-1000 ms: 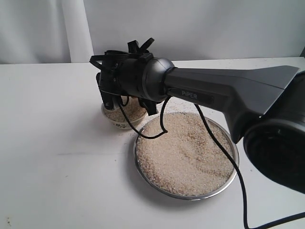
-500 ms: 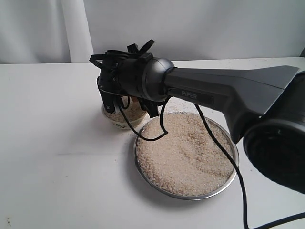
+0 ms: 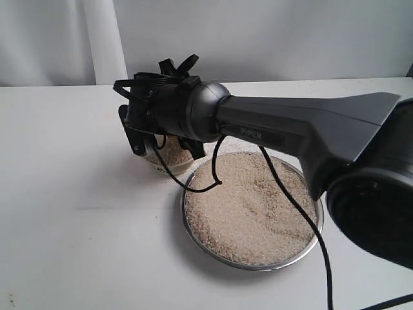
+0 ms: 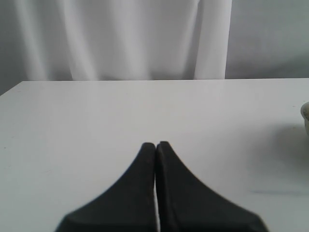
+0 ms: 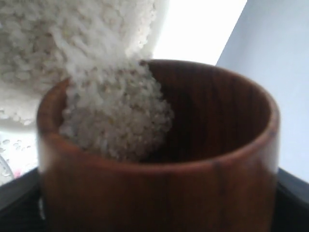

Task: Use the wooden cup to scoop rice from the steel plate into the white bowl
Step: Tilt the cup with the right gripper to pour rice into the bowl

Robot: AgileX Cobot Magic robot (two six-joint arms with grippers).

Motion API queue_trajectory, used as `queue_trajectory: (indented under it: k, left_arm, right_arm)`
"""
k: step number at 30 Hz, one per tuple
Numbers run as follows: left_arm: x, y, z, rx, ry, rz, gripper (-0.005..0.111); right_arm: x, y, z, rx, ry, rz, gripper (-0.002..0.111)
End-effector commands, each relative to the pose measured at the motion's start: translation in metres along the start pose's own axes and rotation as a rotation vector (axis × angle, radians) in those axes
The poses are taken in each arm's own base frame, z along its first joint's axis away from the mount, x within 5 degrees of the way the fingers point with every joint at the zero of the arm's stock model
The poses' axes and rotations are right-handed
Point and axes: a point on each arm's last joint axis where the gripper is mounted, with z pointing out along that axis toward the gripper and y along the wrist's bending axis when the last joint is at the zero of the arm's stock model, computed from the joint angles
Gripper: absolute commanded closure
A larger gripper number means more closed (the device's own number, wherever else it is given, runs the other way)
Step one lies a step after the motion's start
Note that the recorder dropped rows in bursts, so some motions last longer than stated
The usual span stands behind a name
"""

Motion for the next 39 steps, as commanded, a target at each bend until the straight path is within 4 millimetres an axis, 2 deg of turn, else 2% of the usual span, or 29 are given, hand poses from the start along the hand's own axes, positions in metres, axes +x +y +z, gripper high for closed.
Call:
queue_trajectory:
  k: [1, 10, 22, 29, 39]
  left_arm:
    - [0.000, 0.000, 0.000, 0.002, -0.007, -0.003, 0.107]
    - [0.000, 0.000, 0.000, 0.002, -0.007, -0.003, 0.107]
    - [0.000, 0.000, 0.000, 0.002, -0.007, -0.003, 0.107]
    - [0.000, 0.000, 0.000, 0.002, -0.007, -0.003, 0.107]
    - [0.000, 0.000, 0.000, 0.002, -0.007, -0.003, 0.107]
  right_arm:
    - [0.001, -0.005, -0.002, 0.032, -0.002, 0.001, 0.108]
    - [-0.003, -0.008, -0.002, 0.056, -0.043, 0.021, 0.108]
    - [0.001, -0.015, -0.002, 0.150, 0.004, 0.012, 0.108]
    - [-0.006, -0.004, 0.014, 0.159, 0.050, -0.059, 0.108]
    - [0.004, -0.003, 0.012, 0.129, 0.151, -0.071, 0.108]
